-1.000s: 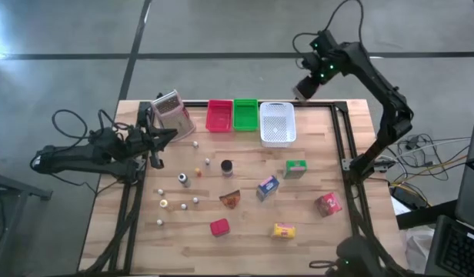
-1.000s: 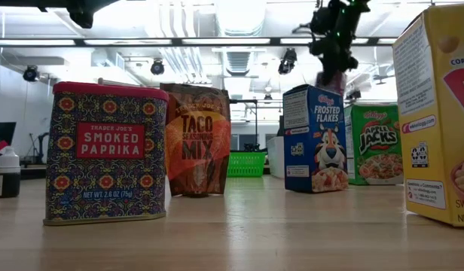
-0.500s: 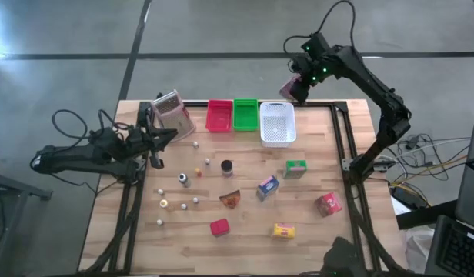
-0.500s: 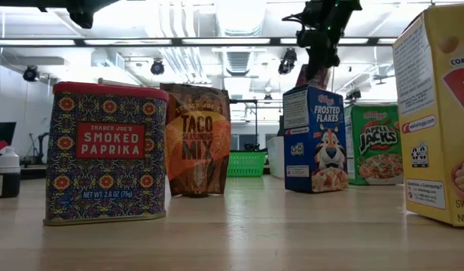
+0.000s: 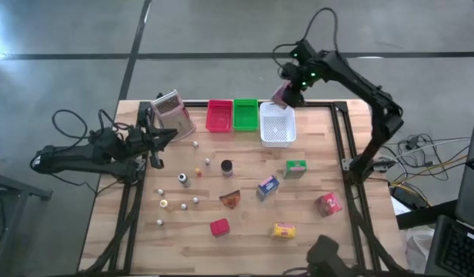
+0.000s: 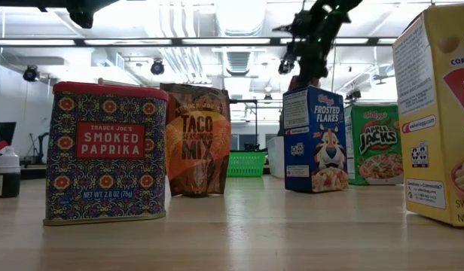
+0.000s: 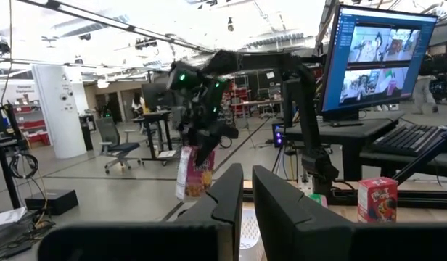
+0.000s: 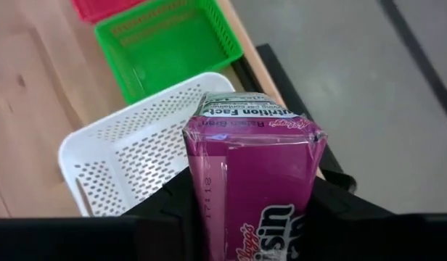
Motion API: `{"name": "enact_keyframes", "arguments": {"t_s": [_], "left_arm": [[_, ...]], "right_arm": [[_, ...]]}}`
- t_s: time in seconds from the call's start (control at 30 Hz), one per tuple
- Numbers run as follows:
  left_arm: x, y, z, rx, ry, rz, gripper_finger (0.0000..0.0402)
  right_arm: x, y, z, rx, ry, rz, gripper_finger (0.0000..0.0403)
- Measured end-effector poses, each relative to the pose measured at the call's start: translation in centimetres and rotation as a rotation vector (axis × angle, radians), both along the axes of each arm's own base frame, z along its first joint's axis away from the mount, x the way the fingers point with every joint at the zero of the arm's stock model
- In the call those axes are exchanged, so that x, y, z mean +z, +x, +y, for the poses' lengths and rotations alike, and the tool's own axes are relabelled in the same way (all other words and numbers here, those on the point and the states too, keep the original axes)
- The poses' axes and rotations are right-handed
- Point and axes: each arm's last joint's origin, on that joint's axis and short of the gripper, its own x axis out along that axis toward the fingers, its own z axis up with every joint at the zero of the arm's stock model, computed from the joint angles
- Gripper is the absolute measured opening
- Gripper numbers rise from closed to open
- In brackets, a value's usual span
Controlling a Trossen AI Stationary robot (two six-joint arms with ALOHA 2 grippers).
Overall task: Pick & Place Kitchen Items
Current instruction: Put the purple cereal box into the white bin
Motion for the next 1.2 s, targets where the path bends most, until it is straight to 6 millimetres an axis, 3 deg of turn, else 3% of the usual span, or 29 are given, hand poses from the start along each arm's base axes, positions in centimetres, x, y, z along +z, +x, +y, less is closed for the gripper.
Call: {"name": "enact_keyframes", "arguments": {"t_s": [0.3,0.6,0.8,1.2], "left_arm": [[-0.1,0.0,0.0,-0.001,-0.006,0.006,0.0039],[-0.2,0.0,0.0,0.000,-0.003,0.022,0.0039],[-0.4,0.1,0.0,-0.001,-0.004,0.039,0.0039],[-0.4,0.1,0.0,0.000,-0.001,0.041,0.0039]], "right_arm": [[-2.4,2.0,-1.8,0.050,0.061,0.089,0.0161],[-3.1,3.8,-2.6,0.136,0.091,0.167,0.0140],[-3.2,4.3,-3.0,0.166,0.095,0.185,0.0134],[-4.6,4.2,-3.1,0.208,0.091,0.274,0.0167]]}}
